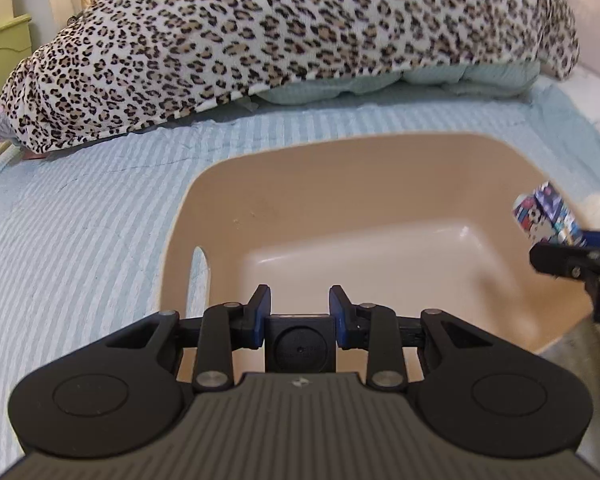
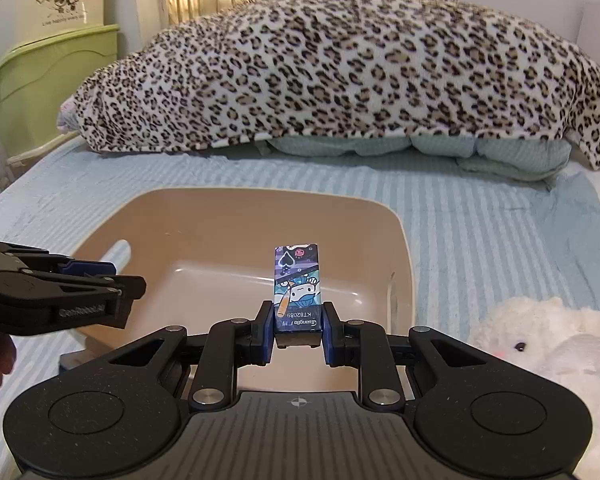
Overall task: Organize objects
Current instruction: 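Carry both boxes over the beige basket and open both tools to drop them, then grasp the blue tissue pack with the left tool while the right tool grasps the Hello Kitty plush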
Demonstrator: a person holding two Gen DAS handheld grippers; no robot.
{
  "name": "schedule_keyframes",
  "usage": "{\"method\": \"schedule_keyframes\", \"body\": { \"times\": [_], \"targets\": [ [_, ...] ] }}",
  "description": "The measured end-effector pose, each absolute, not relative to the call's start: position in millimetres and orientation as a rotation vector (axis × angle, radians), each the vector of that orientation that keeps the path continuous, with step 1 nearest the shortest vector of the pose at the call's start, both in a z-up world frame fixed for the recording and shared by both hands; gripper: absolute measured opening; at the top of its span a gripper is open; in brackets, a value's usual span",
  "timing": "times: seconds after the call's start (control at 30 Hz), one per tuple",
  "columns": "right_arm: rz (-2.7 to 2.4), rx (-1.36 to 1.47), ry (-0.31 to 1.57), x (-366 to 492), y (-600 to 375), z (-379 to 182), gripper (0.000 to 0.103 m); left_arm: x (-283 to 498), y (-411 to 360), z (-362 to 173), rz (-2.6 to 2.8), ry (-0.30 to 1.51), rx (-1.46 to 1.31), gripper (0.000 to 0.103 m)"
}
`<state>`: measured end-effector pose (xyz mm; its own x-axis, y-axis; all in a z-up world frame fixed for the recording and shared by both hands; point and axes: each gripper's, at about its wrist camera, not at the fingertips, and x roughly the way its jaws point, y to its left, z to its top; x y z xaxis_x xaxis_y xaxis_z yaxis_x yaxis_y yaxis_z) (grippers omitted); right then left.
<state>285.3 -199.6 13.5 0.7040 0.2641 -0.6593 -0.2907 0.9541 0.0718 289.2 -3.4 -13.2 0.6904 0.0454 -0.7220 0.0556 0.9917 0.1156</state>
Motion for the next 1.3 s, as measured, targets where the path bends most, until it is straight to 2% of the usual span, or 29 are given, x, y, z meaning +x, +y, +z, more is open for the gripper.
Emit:
{"method": "schedule_keyframes", "body": {
  "times": [0.23,0.27,0.3,0.33,0.37,0.4,0.43,0.5,0.63,0.77,1.0,1.3],
  "targets": [
    [0.286,-0.086,0.787,299.8,-191.2,1.1,0.022,290.4,-7.5,-26.2,-0.006,0.858,0.141,0.036],
    [0.287,-0.085,0.791,298.8,-190.9,1.4,0.030,288.4,-7.6,-23.5,-0.008,0.856,0.138,0.045],
    [0.288,-0.084,0.789,296.5,-191.0,2.4,0.034,285.4,-7.2,-19.8,-0.007,0.849,0.137,0.063],
    [0.292,-0.081,0.783,293.4,-191.0,4.1,0.038,283.5,-8.1,-14.6,0.000,0.835,0.136,0.072],
    [0.295,-0.078,0.780,290.3,-191.1,5.8,0.048,279.3,-7.8,-9.0,0.013,0.811,0.135,0.081],
    [0.296,-0.072,0.775,287.4,-190.6,7.6,0.053,274.6,-7.1,-3.2,0.024,0.787,0.133,0.086],
    [0.297,-0.065,0.767,282.9,-190.9,9.3,0.060,271.9,-7.6,2.8,0.029,0.773,0.132,0.087],
    [0.299,-0.055,0.753,275.5,-191.4,14.6,0.065,264.2,-5.5,13.9,0.020,0.760,0.119,0.090],
    [0.290,-0.045,0.711,254.1,-193.9,30.1,0.082,244.3,-0.8,32.5,0.013,0.740,0.112,0.091],
    [0.277,-0.038,0.667,230.9,-197.3,45.2,0.103,220.5,6.1,41.4,0.025,0.726,0.119,0.093],
    [0.268,-0.092,0.692,194.7,-197.8,42.0,0.103,183.1,20.9,30.9,0.039,0.758,0.113,0.097],
    [0.258,-0.124,0.793,173.8,-202.3,-1.9,0.103,162.0,38.4,-10.7,0.013,0.890,0.076,0.097]
  ]
}}
